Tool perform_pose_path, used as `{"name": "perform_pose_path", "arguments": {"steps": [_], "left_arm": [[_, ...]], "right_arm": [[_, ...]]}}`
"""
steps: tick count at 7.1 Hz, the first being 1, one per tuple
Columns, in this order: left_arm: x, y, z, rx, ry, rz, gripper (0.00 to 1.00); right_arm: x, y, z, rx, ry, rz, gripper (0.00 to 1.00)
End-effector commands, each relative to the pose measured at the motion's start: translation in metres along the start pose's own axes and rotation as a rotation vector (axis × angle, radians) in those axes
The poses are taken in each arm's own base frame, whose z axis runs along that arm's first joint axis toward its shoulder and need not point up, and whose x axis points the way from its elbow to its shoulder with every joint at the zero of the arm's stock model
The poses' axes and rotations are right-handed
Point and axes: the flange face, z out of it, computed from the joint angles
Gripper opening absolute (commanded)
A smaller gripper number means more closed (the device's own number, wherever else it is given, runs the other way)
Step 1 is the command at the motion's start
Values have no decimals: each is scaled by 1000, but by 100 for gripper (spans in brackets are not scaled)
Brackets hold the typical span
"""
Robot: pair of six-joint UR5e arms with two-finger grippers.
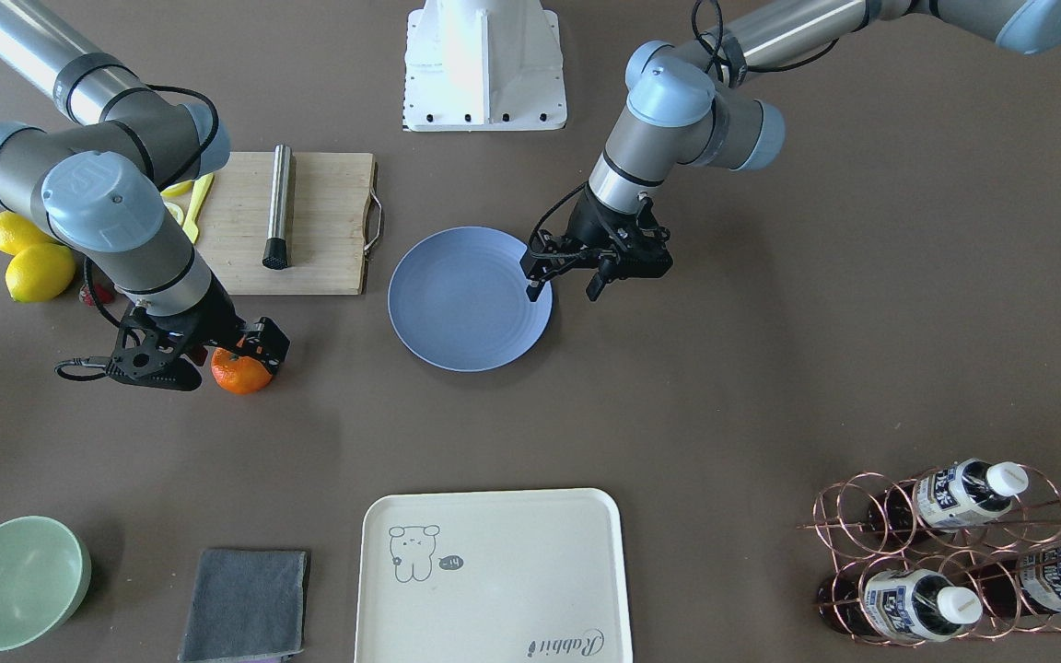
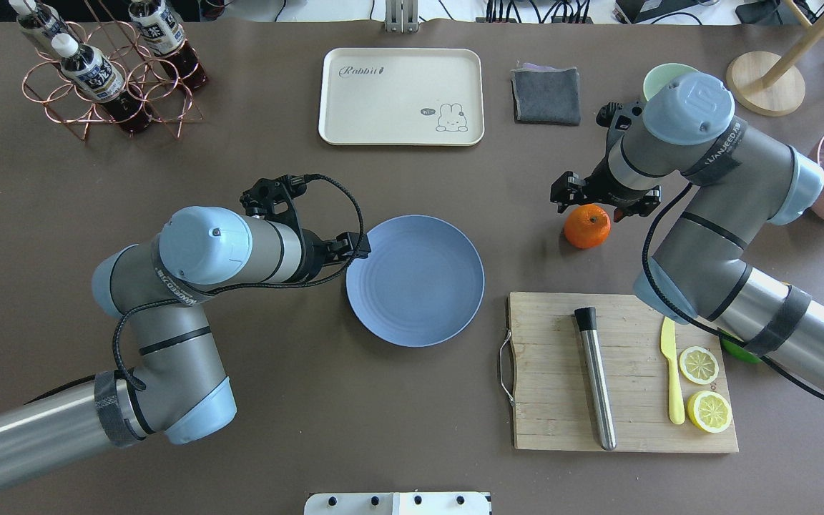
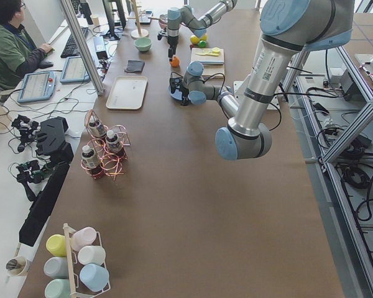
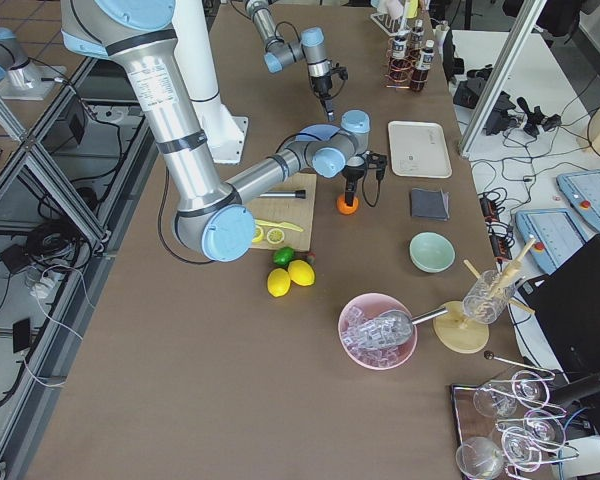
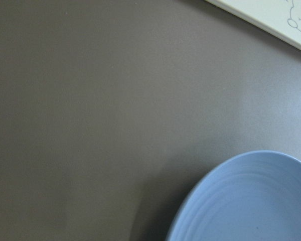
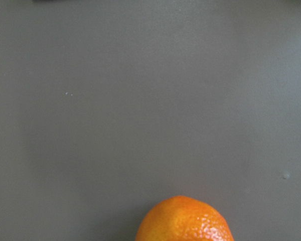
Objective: Pick orange to plate
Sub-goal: 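Lower the right gripper over the orange and close on it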
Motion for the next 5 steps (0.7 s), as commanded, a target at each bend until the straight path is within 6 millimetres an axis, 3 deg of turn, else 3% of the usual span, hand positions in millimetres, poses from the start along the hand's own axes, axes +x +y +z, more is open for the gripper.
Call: {"name": "perform_pose_path", "arguments": {"steps": [1,3,4,5], "left_arm": [[0,0,0,1,2,0,98],[2,0,0,1,3,1,98],[1,0,-1,1,2,1,98],[2,0,-4,1,6,2,98]], "right_arm": [[-1,4,13,10,25,-2,100],[3,4,26,7,47,-1,100],[0,3,25,8,41,-2,84],[-1,3,24,9,40,-2,35]]}}
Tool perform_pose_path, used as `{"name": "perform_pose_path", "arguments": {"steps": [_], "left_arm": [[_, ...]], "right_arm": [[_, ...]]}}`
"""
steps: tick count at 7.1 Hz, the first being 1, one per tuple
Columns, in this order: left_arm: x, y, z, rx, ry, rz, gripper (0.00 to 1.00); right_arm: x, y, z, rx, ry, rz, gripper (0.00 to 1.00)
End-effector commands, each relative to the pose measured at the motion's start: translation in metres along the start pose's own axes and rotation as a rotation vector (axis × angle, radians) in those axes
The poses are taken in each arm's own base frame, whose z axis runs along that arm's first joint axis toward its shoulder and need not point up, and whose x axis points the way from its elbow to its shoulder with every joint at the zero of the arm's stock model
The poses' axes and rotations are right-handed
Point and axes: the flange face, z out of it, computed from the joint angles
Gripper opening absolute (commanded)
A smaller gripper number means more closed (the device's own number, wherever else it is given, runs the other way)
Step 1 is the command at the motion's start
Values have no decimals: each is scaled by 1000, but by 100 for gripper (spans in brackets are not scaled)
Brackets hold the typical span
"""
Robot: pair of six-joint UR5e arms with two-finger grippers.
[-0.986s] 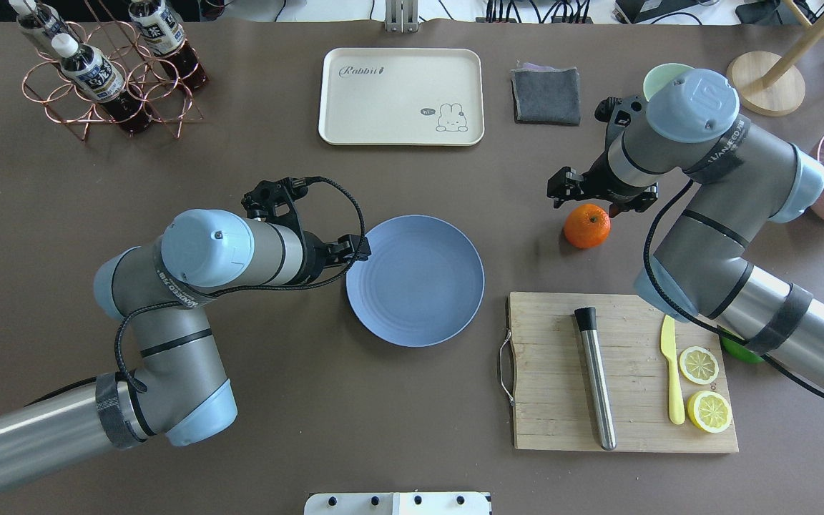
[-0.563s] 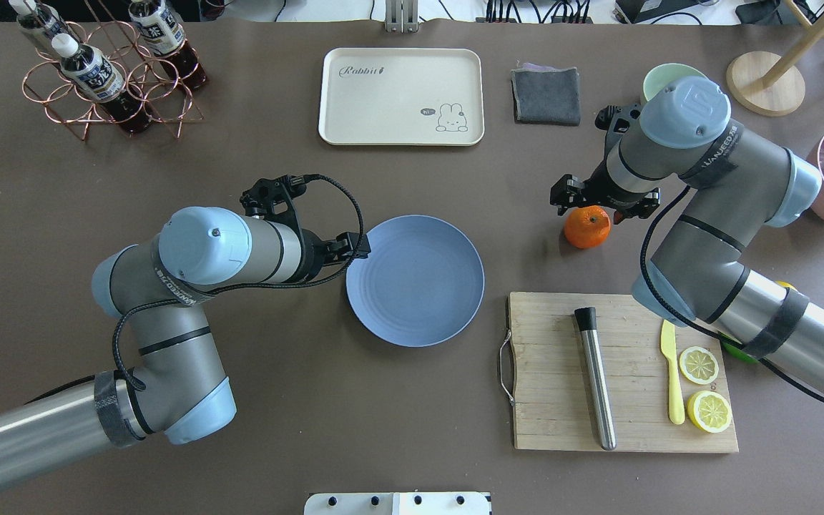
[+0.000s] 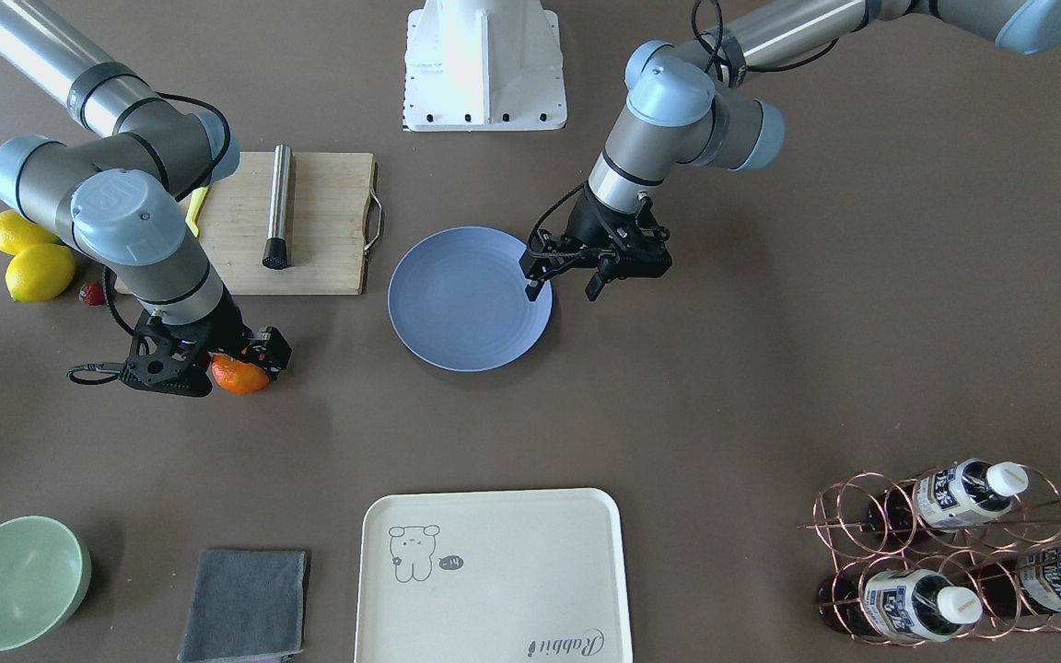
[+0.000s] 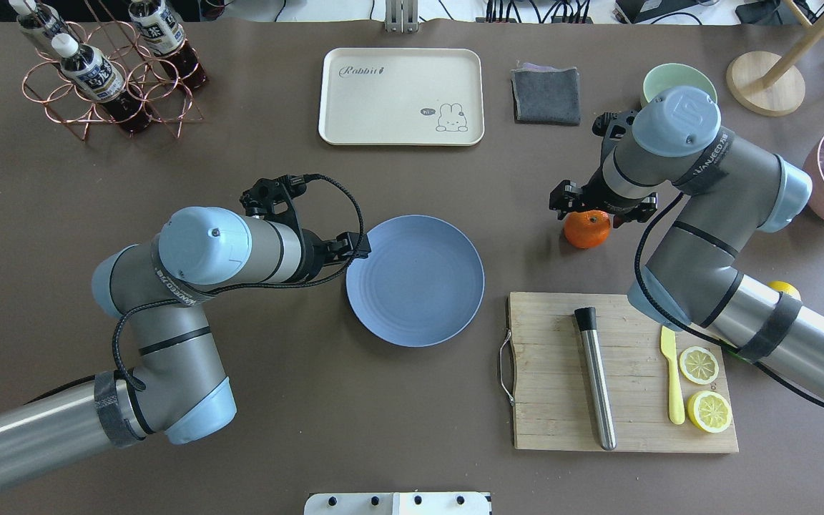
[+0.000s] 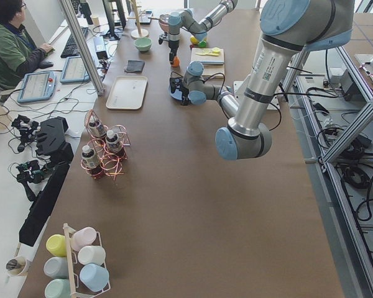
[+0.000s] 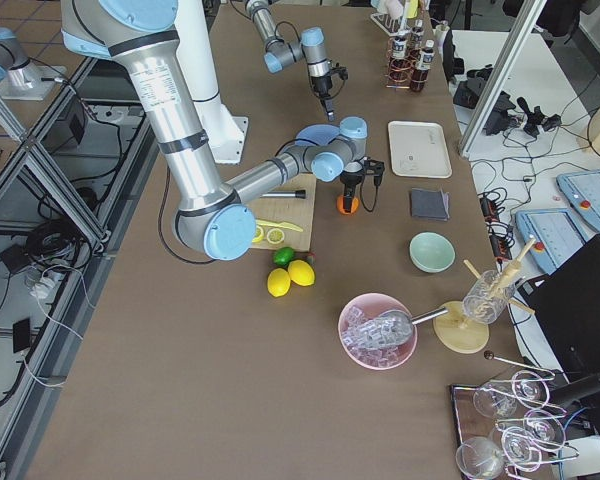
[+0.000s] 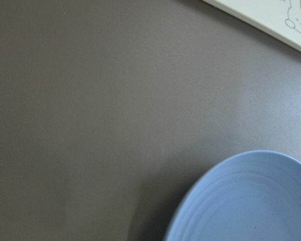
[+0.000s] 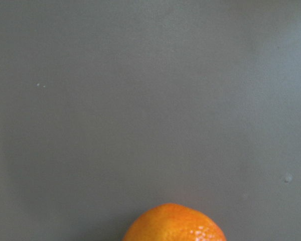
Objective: Pick orange to plate
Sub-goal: 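Lower the right gripper over the orange and close on it, then carry the orange with the right gripper over the blue plate while the left arm withdraws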
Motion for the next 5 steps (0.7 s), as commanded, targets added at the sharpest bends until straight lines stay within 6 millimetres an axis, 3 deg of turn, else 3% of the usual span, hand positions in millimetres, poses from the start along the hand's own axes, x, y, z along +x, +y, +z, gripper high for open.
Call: {"name": "perform_pose_path", "arguments": {"steps": [1,2,3,4,5], "left_arm": [[2,-2,-4,2,4,0,98],[12,-27,-32,6,33,-15,98],[1,-60,-55,-29,13,13,98],[-22,-72,-71,-3,1,134,98],[-47,-91,-76,16,-47,248,98]], "right_arm": [[-3,1,-1,-1,-4,-11,0],[-8,2,-9,5,-17,-16,0],[-20,-4,-33,15,-57,-13,0],[-34,1,-52,21,-80,-24,0],[-60,5,-69,7,-62,-19,0]]}}
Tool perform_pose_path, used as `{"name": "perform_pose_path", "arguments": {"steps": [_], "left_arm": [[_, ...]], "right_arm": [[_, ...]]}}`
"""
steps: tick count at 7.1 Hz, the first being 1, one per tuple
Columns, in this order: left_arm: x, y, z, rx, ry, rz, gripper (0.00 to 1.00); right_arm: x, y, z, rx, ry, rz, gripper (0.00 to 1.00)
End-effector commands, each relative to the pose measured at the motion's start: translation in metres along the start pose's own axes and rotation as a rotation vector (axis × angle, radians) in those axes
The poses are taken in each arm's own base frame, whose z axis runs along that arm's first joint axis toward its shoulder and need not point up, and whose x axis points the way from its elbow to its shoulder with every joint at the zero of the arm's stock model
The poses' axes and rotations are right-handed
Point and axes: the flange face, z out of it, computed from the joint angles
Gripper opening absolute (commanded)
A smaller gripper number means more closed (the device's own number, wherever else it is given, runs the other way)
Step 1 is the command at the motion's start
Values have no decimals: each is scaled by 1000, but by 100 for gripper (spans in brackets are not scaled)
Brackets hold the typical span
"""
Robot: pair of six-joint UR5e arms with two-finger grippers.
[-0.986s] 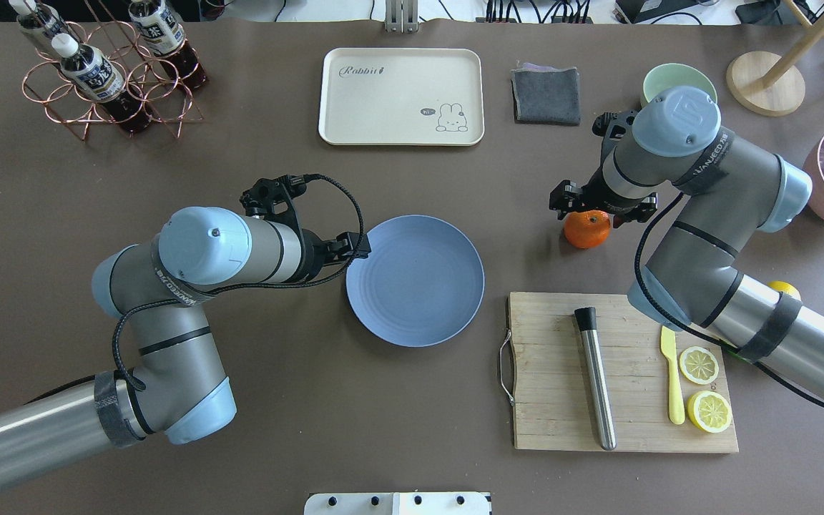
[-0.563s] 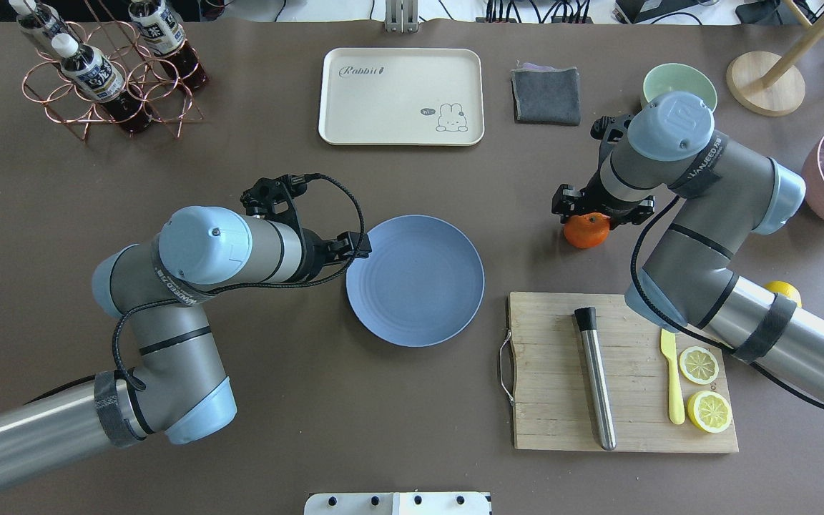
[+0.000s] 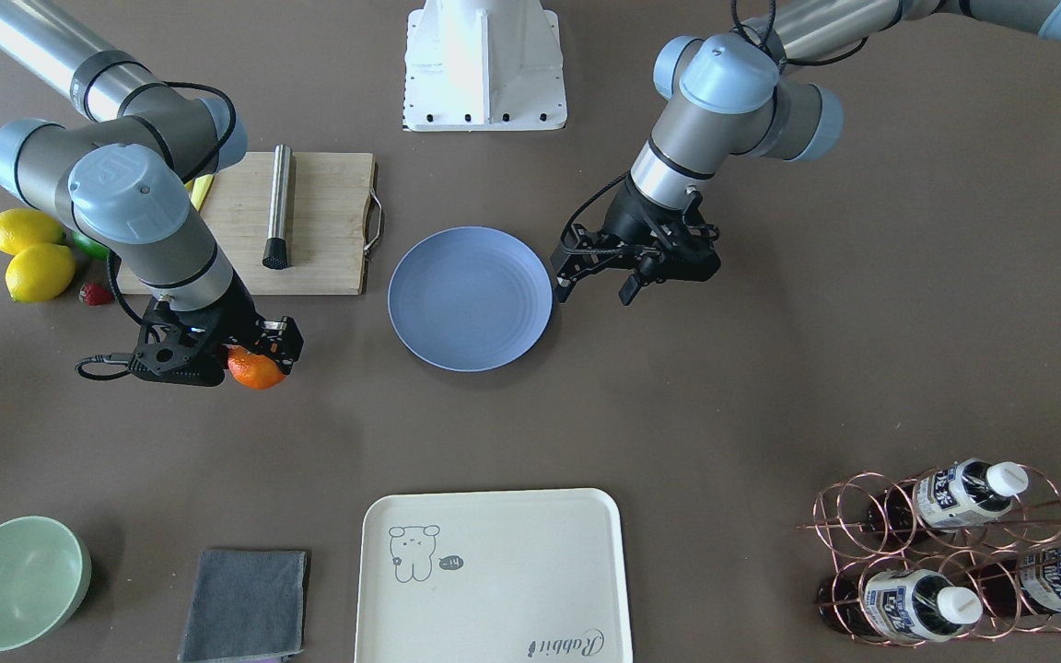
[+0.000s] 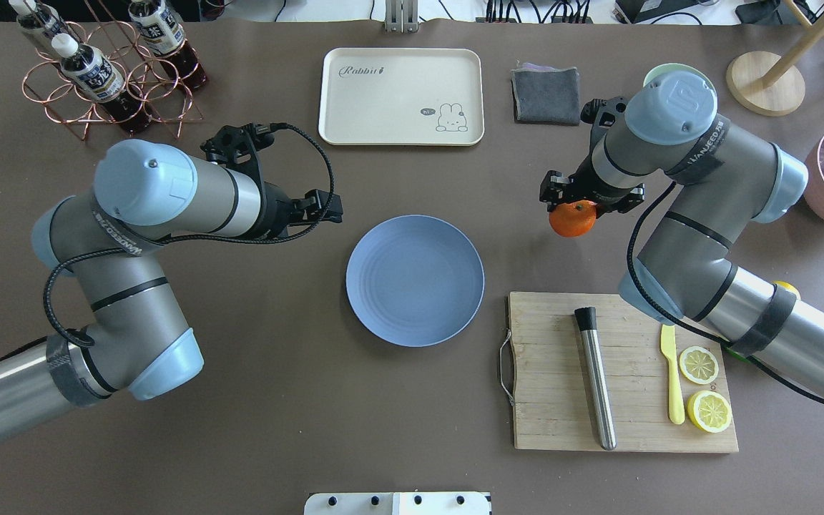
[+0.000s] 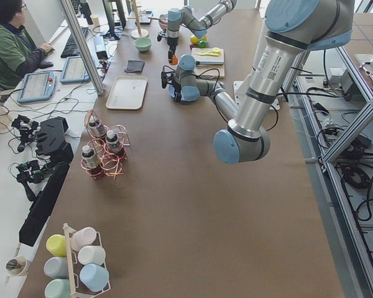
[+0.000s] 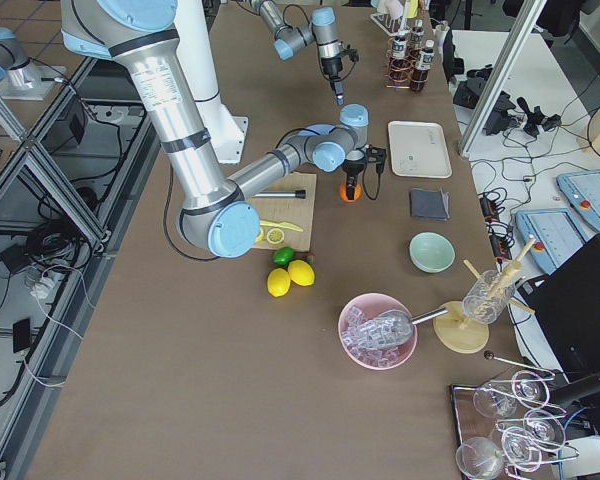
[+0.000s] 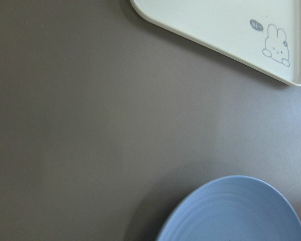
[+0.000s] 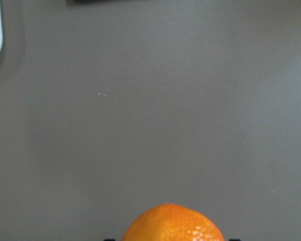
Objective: Pick orange to plate
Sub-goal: 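Carry the orange with the right gripper over the blue plate while the left arm withdraws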
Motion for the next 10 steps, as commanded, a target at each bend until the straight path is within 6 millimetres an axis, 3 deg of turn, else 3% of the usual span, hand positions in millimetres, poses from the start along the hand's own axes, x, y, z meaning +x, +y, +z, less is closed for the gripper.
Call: {"name": "perform_pose_path", "arguments": {"steps": [1,2,3,4,5,7,8,10], "left_arm": [[-52,-31,-32,39,-68,214,98],[-73,-41,-54,61,-81,313,98],[-107,-64,-76,92,-129,445,98],[-135,-81,-91,102,-155,441,98],[-146,-95,-101,100,-156,418,98],[-181,-100,-105,101,-194,408,98],[-191,-101,-97,87,-211,398,98],[-205,-112,-102,96,-235,401,98]], "right_arm": [[-56,13,-29,-18,5,15,0],[-87,34,-27,-19,-13,45,0],[-112,56,-22,4,-14,31,0],[-136,81,-15,9,-18,39,0],[-156,100,-12,15,-27,28,0],[-168,127,2,19,-24,8,0],[-174,136,5,14,-24,-3,0],[-203,144,18,14,-11,-16,0]]}}
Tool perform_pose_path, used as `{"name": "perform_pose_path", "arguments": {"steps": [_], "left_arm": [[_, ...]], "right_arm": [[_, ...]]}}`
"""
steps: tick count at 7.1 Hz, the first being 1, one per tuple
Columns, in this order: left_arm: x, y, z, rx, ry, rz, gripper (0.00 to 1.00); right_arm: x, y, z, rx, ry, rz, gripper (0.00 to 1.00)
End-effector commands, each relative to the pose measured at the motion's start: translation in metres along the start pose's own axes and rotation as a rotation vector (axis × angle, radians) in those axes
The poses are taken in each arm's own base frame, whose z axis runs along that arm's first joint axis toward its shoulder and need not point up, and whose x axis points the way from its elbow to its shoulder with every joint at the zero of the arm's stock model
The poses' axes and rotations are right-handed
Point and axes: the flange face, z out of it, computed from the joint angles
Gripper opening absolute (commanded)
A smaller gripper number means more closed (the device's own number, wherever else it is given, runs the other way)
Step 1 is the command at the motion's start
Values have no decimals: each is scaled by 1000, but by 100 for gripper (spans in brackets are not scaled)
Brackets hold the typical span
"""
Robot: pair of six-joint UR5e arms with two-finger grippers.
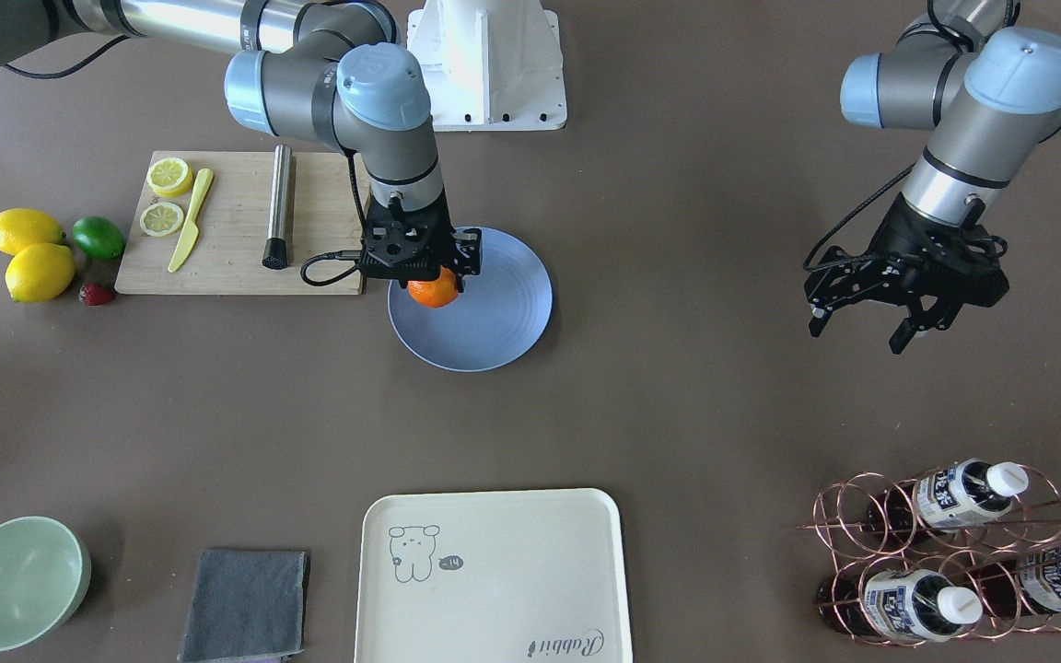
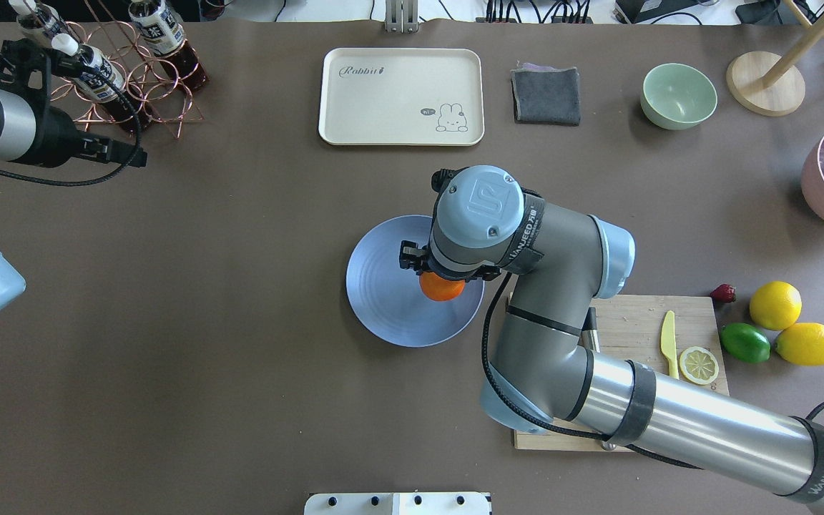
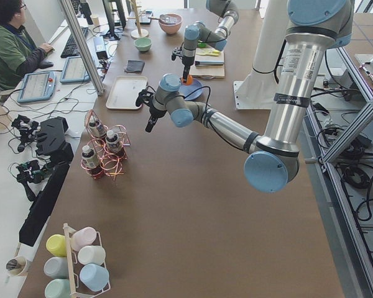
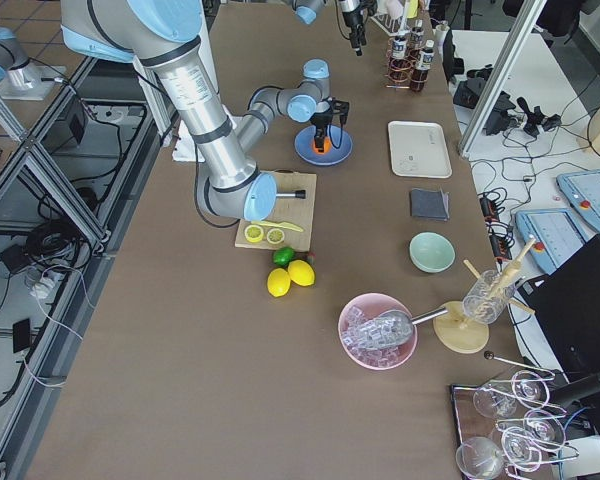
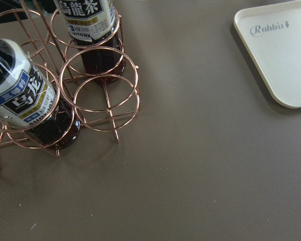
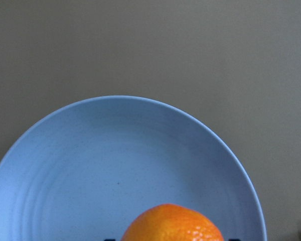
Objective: Pick orange to plate
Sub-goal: 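Lower the orange onto the blue plate and open the right gripper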
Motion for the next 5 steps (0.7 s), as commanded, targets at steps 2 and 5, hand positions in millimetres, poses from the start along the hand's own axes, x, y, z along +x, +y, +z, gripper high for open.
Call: {"name": "perform_pose_path", "arguments": {"steps": [2,5], "left_arm": [[-25,-3,7,-9,-35,32,98],[-28,-2,12,-17,-42,28,98]], "right_arm": [[-22,6,22,14,11,-13,0],[-31,3,27,19,-21,-13,2]]}}
